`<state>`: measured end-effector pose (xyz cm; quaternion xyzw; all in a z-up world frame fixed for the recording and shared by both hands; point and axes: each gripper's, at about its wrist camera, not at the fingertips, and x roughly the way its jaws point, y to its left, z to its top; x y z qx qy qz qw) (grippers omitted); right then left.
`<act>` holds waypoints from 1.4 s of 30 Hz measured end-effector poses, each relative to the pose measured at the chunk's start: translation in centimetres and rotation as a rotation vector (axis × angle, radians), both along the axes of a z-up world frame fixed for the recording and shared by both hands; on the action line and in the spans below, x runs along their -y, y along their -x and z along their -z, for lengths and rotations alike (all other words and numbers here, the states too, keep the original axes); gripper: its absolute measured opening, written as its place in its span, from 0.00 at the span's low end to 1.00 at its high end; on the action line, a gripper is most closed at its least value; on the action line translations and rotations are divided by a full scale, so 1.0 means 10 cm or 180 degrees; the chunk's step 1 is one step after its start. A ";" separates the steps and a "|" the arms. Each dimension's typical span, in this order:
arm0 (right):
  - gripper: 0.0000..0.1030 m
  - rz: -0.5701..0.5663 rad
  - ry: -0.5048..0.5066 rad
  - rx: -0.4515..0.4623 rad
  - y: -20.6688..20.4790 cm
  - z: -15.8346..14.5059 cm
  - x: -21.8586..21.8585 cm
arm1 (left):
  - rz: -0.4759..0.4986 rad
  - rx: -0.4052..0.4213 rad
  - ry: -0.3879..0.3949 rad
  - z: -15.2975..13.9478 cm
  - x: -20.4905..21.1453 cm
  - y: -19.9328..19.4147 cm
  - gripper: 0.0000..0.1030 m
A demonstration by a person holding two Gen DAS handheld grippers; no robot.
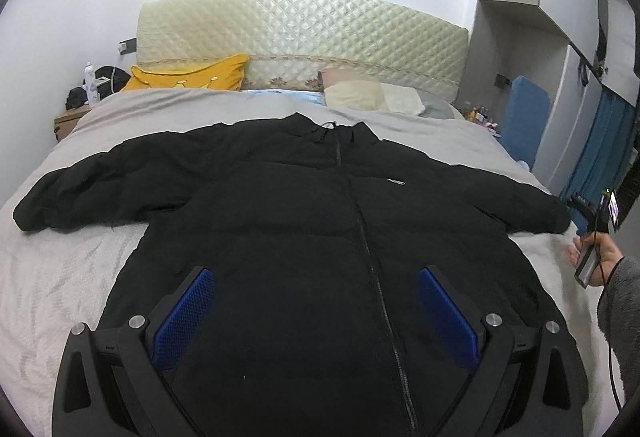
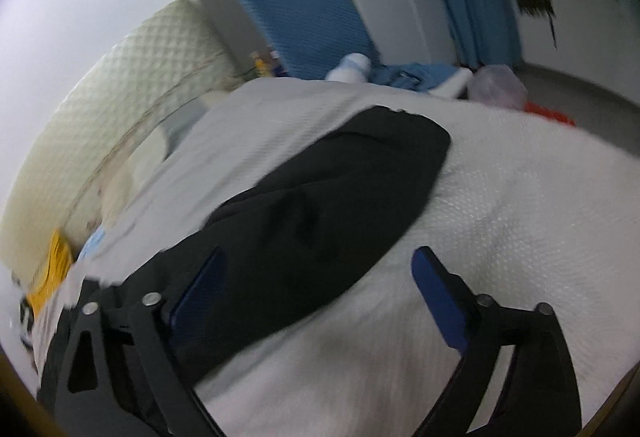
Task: Fold large clothes
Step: 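Grasp the black jacket's sleeve cuff with the right gripper, then fold the held sleeve across the jacket body with the right gripper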
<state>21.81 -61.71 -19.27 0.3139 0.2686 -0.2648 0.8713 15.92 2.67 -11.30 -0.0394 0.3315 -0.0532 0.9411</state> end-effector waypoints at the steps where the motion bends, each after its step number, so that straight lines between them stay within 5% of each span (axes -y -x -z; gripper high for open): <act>1: 0.94 0.0023 0.0010 0.0017 -0.04 0.06 0.07 | -0.0021 0.0006 -0.0010 0.03 0.01 -0.04 0.99; 10: 0.88 -0.0139 -0.0201 0.0338 -0.52 0.45 0.33 | -0.0148 0.0035 -0.0044 0.20 0.06 -0.29 0.99; 13: 0.58 -0.0303 -0.0149 0.0335 -0.65 0.43 0.25 | -0.0176 0.0031 -0.0035 0.24 0.07 -0.35 0.99; 15: 0.28 -0.0356 -0.0088 0.0327 -0.68 0.36 0.21 | -0.0174 0.0043 -0.0046 0.24 0.08 -0.36 0.99; 16: 0.23 -0.0368 -0.0051 0.0338 -0.67 0.30 0.19 | -0.0177 0.0045 -0.0060 0.23 0.08 -0.37 0.99; 18: 0.15 -0.0433 0.0081 0.0340 -0.65 0.11 0.11 | -0.0166 0.0076 -0.0075 0.22 0.09 -0.36 0.99; 26: 0.13 -0.0615 0.0735 0.0546 -0.50 -1.07 -0.51 | -0.0202 0.0172 -0.0004 0.08 -0.03 -0.21 0.99; 36: 0.00 -0.1380 0.1331 0.1131 -0.27 -2.77 -2.09 | -0.0330 0.0357 0.0249 -0.20 -0.41 0.13 0.99; 42: 0.00 -0.1670 0.1471 0.1063 -0.24 -3.05 -2.86 | -0.0369 0.0396 0.0206 -0.23 -0.55 0.24 0.99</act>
